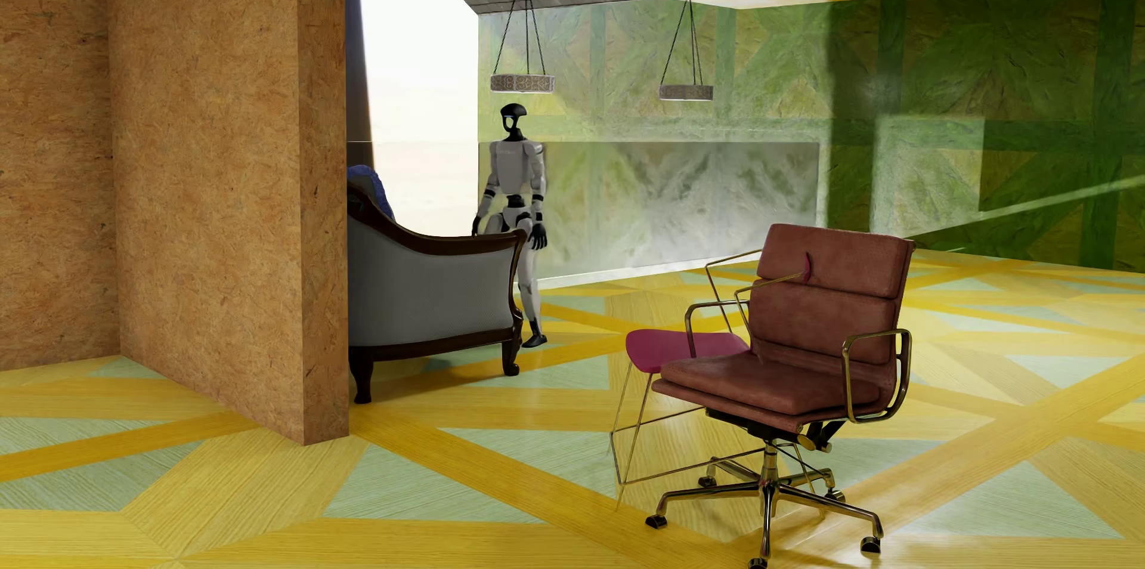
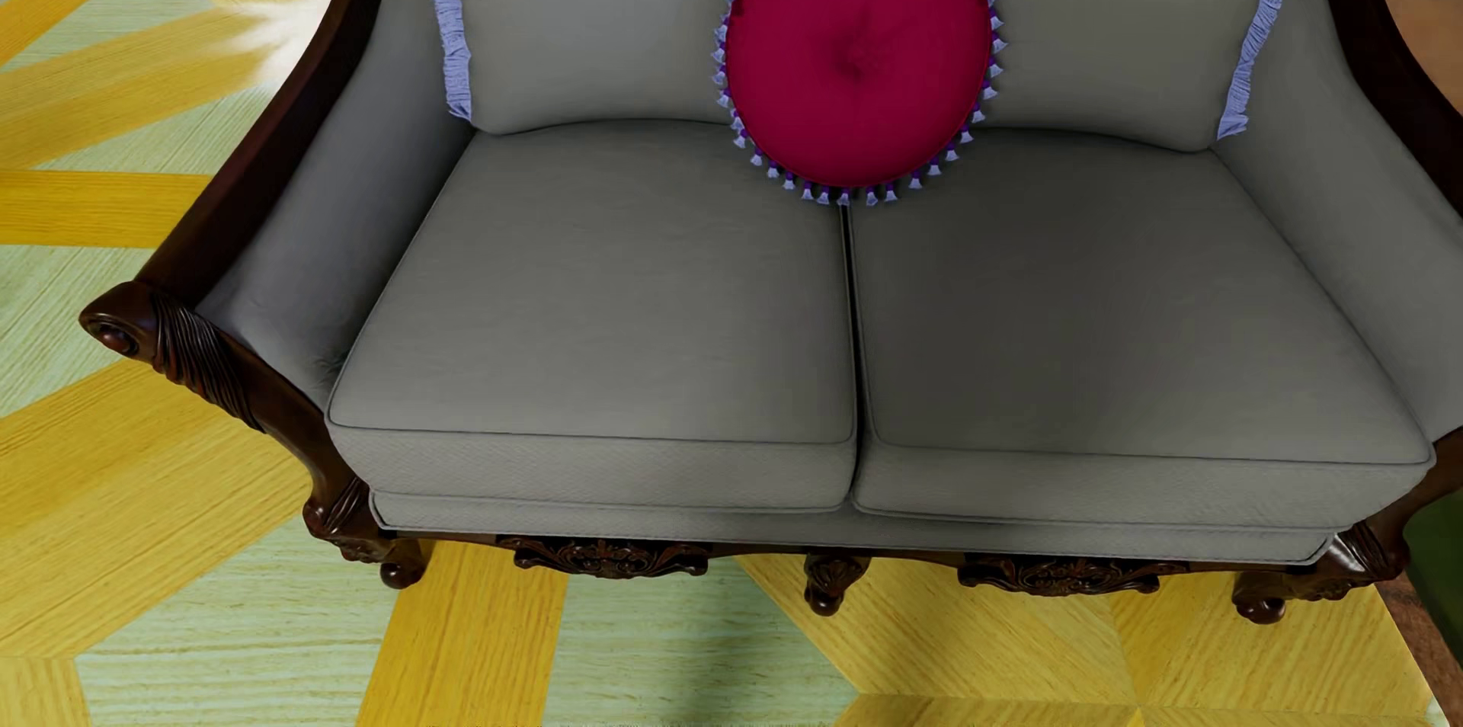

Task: Go to the dark gray sofa

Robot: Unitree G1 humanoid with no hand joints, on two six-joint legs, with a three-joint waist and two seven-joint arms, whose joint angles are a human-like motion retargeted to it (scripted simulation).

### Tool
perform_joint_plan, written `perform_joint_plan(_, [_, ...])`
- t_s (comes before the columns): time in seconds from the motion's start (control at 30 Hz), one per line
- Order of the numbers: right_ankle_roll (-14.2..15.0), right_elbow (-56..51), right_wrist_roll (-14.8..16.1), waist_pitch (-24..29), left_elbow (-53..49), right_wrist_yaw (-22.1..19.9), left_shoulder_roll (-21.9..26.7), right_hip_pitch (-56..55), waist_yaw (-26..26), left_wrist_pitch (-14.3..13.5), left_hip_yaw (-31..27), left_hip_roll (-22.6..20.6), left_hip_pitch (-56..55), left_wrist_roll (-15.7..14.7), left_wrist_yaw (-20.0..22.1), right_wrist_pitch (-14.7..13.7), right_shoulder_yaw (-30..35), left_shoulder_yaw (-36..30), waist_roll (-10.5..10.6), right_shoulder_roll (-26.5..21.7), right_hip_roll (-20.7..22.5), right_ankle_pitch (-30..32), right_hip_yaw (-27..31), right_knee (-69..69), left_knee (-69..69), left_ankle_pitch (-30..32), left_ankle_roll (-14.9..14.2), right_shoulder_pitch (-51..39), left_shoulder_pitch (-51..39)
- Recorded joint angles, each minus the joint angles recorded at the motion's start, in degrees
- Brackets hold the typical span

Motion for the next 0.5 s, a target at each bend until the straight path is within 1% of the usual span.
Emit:
perform_joint_plan(0.1, [0.0, -3.8, 0.0, 0.2, -2.9, -3.0, -0.2, -0.6, 0.7, -2.0, 0.3, 0.3, -0.6, 0.4, 0.7, -1.9, -0.2, 0.9, 0.0, -0.4, 0.3, 0.2, 0.3, 0.0, 0.3, 0.1, 0.1, -3.5, 0.0])
perform_joint_plan(0.13, [-0.1, -4.9, 0.3, 0.3, -4.0, -3.4, 0.0, -0.7, 0.9, -2.7, 0.0, 0.3, -1.0, 0.6, 0.9, -2.6, -0.2, 0.8, 0.0, -0.4, 0.3, 0.3, 0.1, 0.0, 0.3, 0.2, 0.1, -4.2, -0.3])
perform_joint_plan(0.2, [-0.1, -5.9, 0.0, 0.4, -6.4, -3.5, 0.4, -0.9, 1.1, -3.7, -0.9, 0.0, -1.8, 1.2, 1.4, -3.2, 0.9, 0.5, -0.1, -0.8, 0.0, 0.3, -0.8, -0.1, 0.3, 0.5, 0.1, -5.3, -1.2])
perform_joint_plan(0.33, [-0.3, -4.3, -0.2, 0.8, -11.8, -2.7, 1.5, -1.1, 1.3, -6.6, -4.5, -1.1, -4.2, 1.4, 2.4, -2.9, 3.7, -0.8, -0.4, -0.5, -1.1, 0.2, -4.3, -0.2, 0.8, 1.3, -0.1, -5.6, -2.9])
perform_joint_plan(0.47, [-0.4, -0.7, -0.4, 1.3, -15.5, -0.2, 1.8, -1.1, 1.6, -7.4, -10.6, -3.5, -7.9, 0.6, 4.0, -2.0, 8.3, -3.5, -0.6, -0.3, -3.1, -0.3, -10.6, 0.0, 1.5, 2.5, -0.8, -2.7, -4.6])
perform_joint_plan(0.5, [-0.4, 0.4, -0.3, 1.4, -15.9, 0.4, 2.3, -0.9, 1.6, -8.1, -12.8, -4.4, -9.0, 0.3, 3.7, -2.0, 9.7, -3.8, -0.7, -0.3, -3.9, -0.6, -12.9, 0.0, 1.5, 2.8, -1.2, -1.7, -4.3])
